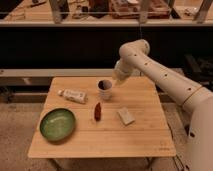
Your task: Wipe the white sponge on the table
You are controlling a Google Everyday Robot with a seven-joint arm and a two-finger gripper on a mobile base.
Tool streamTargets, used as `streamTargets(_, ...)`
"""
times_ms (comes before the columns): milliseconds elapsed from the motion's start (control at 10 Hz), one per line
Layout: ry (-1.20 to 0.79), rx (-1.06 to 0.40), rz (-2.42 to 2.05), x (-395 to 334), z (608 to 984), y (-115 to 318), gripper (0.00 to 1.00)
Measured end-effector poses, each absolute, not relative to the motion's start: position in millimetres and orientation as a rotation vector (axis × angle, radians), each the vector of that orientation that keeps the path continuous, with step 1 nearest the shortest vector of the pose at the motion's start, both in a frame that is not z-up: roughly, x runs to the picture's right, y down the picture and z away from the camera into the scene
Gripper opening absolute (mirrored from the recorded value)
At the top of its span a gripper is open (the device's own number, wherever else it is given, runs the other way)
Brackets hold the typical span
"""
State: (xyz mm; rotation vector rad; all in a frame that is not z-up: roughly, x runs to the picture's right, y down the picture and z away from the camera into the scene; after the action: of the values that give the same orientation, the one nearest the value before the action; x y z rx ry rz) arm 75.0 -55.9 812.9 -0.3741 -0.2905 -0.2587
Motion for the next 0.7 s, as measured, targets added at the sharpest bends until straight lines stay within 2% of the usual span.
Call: streamTargets(700, -0.299, -0.375, -0.252, 76.6, 812.7, -56.3, 0.41)
